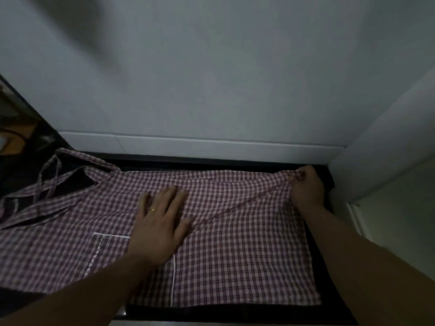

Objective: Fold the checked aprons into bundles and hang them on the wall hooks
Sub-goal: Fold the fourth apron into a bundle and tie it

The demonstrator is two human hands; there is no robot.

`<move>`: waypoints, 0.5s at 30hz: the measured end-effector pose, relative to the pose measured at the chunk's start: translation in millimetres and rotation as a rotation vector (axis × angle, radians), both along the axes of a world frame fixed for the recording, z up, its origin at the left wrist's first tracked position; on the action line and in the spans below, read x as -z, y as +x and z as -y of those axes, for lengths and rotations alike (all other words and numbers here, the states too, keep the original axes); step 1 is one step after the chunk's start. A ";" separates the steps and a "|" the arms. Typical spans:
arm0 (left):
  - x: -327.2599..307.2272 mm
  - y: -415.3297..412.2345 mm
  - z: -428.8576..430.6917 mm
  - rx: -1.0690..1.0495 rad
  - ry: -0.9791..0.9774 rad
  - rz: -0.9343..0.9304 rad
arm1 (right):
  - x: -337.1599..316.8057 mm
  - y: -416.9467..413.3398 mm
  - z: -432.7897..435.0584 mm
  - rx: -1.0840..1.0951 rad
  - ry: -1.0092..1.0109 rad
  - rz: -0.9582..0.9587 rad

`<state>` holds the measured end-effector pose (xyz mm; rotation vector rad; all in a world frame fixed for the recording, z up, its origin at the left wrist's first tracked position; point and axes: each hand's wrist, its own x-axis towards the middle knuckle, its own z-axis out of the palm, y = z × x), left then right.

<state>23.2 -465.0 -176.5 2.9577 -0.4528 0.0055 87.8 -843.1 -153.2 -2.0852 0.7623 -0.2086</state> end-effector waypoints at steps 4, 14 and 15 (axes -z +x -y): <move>-1.1 7.1 16.8 0.069 0.039 -0.052 | 3.9 2.6 -13.3 0.050 -0.224 0.030; 0.6 35.2 3.3 -0.179 0.096 -0.264 | 44.1 -110.1 -70.8 -0.694 -0.684 -0.219; -3.5 35.8 -1.9 -0.168 0.086 -0.278 | 41.0 -107.1 -71.1 -0.688 -0.699 -0.234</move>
